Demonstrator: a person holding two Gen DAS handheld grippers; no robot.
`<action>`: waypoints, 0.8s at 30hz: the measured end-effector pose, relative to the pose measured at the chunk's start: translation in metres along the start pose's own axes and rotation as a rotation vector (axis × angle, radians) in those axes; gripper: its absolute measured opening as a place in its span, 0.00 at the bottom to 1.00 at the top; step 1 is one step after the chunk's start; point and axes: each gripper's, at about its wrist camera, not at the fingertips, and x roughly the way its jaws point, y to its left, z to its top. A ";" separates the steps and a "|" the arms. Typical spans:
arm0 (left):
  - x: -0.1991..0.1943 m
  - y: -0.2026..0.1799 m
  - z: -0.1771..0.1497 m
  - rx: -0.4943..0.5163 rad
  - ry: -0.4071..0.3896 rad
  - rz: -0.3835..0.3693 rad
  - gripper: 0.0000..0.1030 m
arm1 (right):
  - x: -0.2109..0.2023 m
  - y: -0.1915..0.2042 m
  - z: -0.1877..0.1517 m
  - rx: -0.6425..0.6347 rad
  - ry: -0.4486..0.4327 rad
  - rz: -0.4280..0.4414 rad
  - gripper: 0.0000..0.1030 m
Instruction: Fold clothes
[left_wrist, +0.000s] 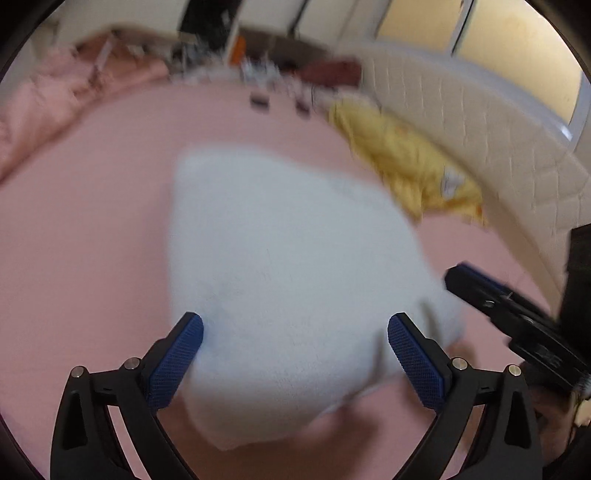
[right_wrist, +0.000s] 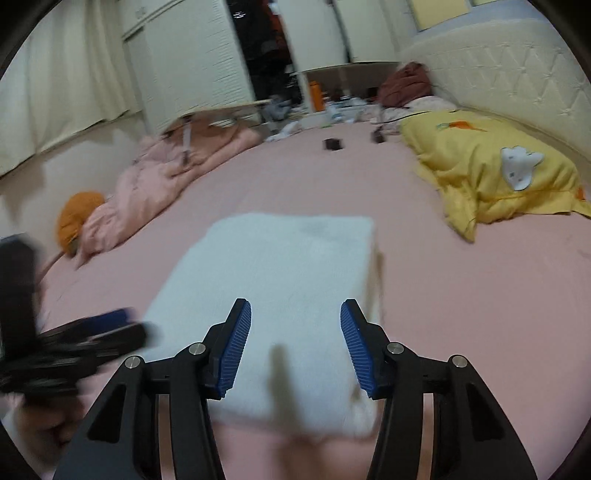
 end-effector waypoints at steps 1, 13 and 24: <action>0.004 -0.003 -0.004 0.026 0.002 0.049 0.97 | 0.018 0.001 -0.008 -0.032 0.084 -0.030 0.43; -0.029 -0.026 0.004 0.073 -0.079 0.007 0.97 | 0.053 -0.037 0.089 -0.027 0.068 0.030 0.43; -0.030 -0.017 -0.008 0.038 -0.059 -0.006 0.97 | 0.137 -0.029 0.097 -0.106 0.244 -0.047 0.41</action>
